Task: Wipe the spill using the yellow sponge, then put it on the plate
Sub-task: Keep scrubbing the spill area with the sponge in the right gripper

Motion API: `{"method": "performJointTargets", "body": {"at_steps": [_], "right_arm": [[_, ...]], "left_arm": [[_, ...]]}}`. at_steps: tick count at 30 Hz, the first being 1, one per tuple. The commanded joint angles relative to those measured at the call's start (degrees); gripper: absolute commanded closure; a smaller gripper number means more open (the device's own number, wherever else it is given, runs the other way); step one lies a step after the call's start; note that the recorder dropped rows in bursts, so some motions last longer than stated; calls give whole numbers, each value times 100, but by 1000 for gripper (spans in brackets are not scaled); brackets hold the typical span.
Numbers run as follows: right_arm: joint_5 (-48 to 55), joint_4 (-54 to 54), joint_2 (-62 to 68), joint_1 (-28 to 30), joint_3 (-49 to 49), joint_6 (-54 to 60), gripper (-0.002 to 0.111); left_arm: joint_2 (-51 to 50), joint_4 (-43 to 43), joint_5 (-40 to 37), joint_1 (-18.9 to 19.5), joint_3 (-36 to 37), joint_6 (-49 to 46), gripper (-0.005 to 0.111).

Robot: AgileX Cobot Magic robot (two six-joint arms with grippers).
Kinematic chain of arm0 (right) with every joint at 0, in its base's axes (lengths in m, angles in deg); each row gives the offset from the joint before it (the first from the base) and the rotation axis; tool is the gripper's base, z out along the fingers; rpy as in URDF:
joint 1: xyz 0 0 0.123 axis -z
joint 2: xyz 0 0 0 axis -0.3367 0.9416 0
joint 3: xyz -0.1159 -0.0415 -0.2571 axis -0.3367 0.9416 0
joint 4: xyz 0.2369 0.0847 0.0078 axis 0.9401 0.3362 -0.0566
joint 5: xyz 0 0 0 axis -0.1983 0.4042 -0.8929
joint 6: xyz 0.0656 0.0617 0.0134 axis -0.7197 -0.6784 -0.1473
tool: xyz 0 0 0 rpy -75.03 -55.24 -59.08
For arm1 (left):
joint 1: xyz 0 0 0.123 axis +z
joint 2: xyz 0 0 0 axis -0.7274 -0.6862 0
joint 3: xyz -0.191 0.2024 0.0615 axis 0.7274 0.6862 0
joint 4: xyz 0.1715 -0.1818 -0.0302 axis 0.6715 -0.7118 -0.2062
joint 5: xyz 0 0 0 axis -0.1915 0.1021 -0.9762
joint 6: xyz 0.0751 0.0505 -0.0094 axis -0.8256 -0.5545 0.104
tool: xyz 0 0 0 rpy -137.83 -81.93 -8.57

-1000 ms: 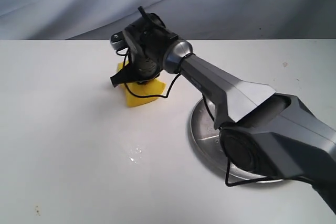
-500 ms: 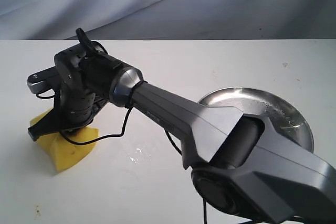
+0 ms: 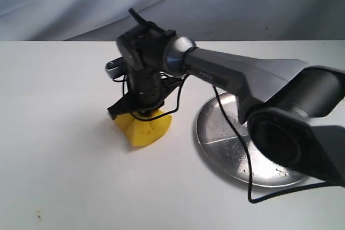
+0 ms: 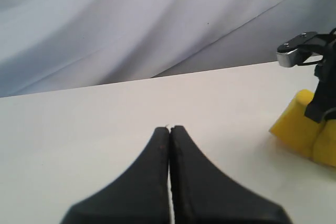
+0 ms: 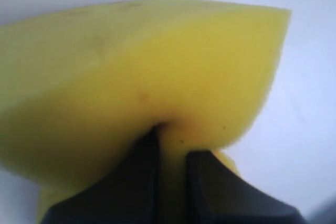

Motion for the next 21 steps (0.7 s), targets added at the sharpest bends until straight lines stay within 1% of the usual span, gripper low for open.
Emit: {"method": "performJointTargets", "body": {"at_steps": [1,4,7,8,9,11,12,14,18,21], "right_arm": [[366,-693,91,473,591,51,108],[366,-770,31,515,659,379,108],[366,-444,-199,166,675,885,108],[366,-420,-359,61,789,885,108],[121,-312,-516,-9,974,897,108],[-536,359,-951,-108,1535,1230,108],[-905,814,-1192,-156,1939,1433,108],[-1503,1369,-1634,-254,2723,1826,108],[-2123,1806,-2139,-356,3713,2163,108],[-2474,1869,-2404,-420,4231,2237,108]], "left_arm": [[20,2,37,6,-17,47,107],[20,2,37,6,-17,47,107],[20,2,37,6,-17,47,107],[20,2,37,6,-17,47,107],[20,2,37,6,-17,47,107],[20,2,37,6,-17,47,107],[20,2,37,6,-17,47,107],[20,2,37,6,-17,47,107],[20,2,37,6,-17,47,107],[20,2,37,6,-17,47,107]]}}
